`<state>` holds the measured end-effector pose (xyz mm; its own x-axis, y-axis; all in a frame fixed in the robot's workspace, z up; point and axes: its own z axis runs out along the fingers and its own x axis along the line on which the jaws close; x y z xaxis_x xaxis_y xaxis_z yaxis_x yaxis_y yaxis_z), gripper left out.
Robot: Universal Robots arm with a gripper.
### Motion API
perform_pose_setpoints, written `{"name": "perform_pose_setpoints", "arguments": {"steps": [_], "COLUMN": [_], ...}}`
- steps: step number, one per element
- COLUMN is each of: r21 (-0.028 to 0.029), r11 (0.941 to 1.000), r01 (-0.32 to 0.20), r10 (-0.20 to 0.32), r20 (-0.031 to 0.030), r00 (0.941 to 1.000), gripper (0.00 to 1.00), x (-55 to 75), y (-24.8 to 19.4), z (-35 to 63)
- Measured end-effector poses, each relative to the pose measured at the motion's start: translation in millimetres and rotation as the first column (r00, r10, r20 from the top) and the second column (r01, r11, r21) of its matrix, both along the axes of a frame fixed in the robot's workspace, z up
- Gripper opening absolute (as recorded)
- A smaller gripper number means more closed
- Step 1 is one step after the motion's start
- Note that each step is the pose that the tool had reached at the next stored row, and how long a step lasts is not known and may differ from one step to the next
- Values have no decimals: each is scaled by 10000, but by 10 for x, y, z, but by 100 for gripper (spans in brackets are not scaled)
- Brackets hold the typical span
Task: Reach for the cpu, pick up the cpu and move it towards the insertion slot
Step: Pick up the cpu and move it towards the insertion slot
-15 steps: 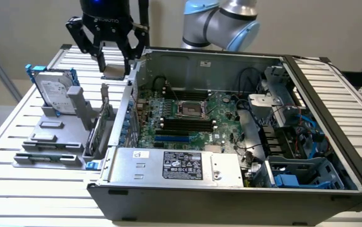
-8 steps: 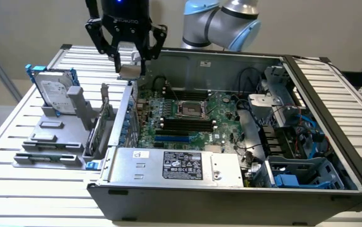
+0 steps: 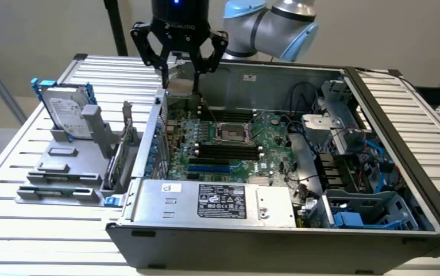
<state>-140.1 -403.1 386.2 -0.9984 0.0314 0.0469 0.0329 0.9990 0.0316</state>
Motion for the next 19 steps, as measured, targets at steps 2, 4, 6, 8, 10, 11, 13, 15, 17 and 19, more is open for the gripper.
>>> {"name": "perform_pose_setpoints", "arguments": {"steps": [2, 4, 6, 8, 10, 11, 13, 15, 17, 19], "r21": [8, 14, 18, 20, 22, 21, 22, 19, 20, 21], "r11": [10000, 10000, 10000, 10000, 10000, 10000, 10000, 10000, 10000, 10000], "r01": [1, 1, 0, 0, 0, 0, 1, 0, 0, 1], "r10": [-1, -1, 0, 0, 0, 0, -1, 0, 0, -1], "r20": [-1, -1, -2, -2, -2, -2, -1, -2, -3, -2], "r00": [10000, 10000, 10000, 10000, 10000, 10000, 10000, 10000, 10000, 10000], "gripper": [55, 55, 55, 55, 55, 55, 55, 55, 55, 55], "x": [90, 180, 274, 362, 453, 498, 588, 669, 740, 797], "y": [3, 6, 10, 18, 30, 40, 68, 106, 154, 213], "z": [0, 0, 0, -1, -4, -6, -15, -26, -41, -59]}}
